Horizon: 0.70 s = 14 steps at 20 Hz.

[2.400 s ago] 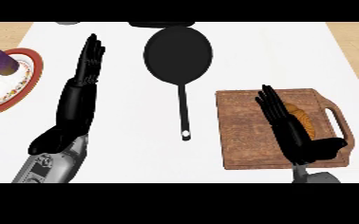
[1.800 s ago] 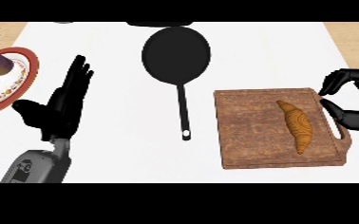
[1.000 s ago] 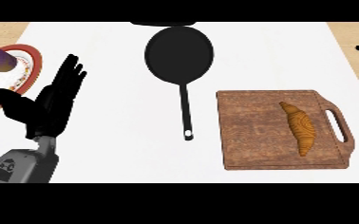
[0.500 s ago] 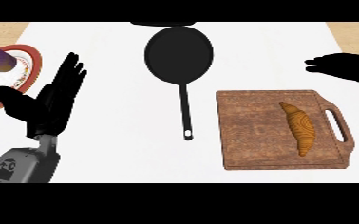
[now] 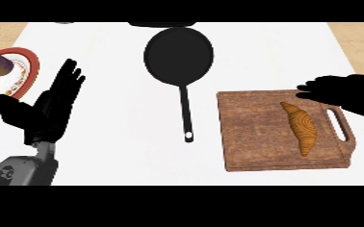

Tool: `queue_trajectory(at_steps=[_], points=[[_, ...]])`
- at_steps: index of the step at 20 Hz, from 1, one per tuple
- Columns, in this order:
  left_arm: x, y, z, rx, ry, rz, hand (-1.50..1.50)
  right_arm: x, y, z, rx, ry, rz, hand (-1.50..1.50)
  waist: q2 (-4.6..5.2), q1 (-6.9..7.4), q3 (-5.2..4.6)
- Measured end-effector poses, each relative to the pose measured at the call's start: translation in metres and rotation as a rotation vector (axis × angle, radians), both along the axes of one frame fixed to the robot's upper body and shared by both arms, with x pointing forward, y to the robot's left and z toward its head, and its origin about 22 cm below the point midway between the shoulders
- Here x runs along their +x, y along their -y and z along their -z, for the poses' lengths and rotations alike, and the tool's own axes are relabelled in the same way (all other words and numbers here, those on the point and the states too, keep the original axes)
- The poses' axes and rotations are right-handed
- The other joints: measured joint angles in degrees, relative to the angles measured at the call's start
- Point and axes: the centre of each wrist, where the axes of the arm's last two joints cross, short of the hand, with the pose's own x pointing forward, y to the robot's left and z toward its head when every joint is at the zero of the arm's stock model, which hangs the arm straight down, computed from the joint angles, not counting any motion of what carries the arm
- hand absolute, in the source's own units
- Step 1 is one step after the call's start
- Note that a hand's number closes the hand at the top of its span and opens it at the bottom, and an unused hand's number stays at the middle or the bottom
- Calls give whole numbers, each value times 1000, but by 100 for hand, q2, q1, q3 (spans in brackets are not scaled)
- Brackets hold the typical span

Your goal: Pick the croissant from the cutting board and place it in the pan

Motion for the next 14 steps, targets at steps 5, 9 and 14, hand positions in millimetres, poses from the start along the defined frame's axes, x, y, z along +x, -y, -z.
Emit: queue_trajectory(at_steps=[5,9,14], points=[[1,3,2,-3,2,-4,0,-10,-9,-1,-103,85,-35,-150,-5,-29,1],[1,-1,-1,3,2,-11,0,-20,-23,4,-135,133,-39,-150,-7,-35,1],[2,4,-2,3,7,-10,0,-28,-39,13,-110,144,-39,-150,-5,-29,2]])
